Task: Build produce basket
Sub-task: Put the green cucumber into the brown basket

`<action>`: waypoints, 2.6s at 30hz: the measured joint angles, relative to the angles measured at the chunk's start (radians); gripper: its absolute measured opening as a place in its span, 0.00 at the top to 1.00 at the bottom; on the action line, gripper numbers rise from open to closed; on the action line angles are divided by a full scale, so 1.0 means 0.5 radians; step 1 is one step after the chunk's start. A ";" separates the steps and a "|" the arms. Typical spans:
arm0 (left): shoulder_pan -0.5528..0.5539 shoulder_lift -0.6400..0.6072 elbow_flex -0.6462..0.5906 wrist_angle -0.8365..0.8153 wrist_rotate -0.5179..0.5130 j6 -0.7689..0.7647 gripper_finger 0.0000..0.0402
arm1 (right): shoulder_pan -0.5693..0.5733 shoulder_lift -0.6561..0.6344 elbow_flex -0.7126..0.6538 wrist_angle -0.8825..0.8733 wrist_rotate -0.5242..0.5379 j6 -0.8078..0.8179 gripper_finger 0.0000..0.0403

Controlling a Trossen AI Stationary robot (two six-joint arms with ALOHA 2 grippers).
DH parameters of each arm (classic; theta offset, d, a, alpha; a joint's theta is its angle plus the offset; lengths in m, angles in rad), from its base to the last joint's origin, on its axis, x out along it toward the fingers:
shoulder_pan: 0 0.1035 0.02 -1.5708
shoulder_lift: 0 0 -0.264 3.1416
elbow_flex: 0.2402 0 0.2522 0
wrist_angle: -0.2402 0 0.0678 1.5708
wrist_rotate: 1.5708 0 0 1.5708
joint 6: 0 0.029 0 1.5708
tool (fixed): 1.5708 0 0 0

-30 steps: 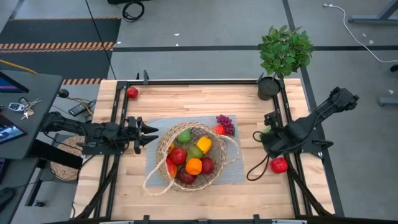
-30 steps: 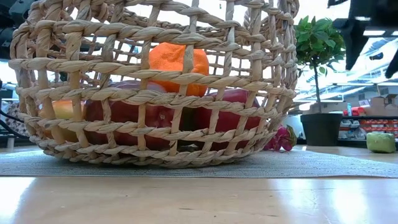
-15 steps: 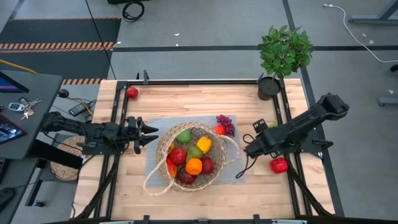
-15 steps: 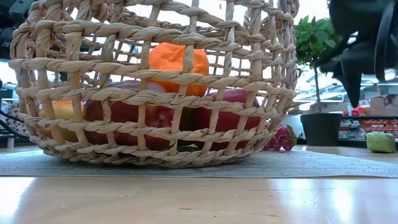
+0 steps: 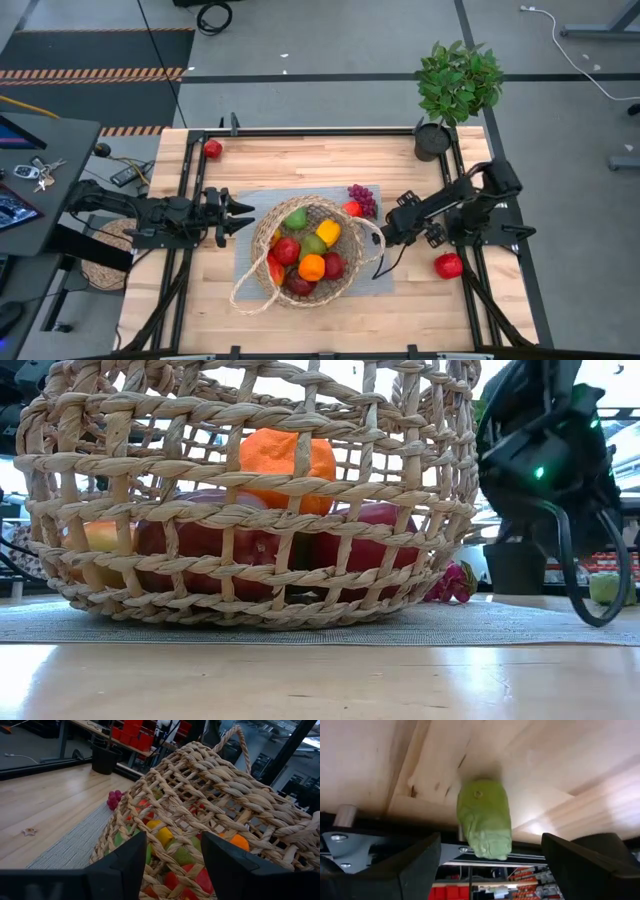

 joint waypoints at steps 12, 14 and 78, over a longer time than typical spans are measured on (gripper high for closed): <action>0.000 0.000 0.000 0.000 0.000 -0.001 0.52 | -0.106 0.188 -0.122 0.173 -0.070 -0.093 0.27; 0.000 0.000 0.000 0.000 0.000 0.000 0.52 | -0.115 0.184 -0.146 0.218 -0.092 -0.086 0.33; 0.000 0.000 0.001 0.000 0.000 0.000 0.52 | 0.684 -0.791 1.250 -0.158 0.930 1.427 0.64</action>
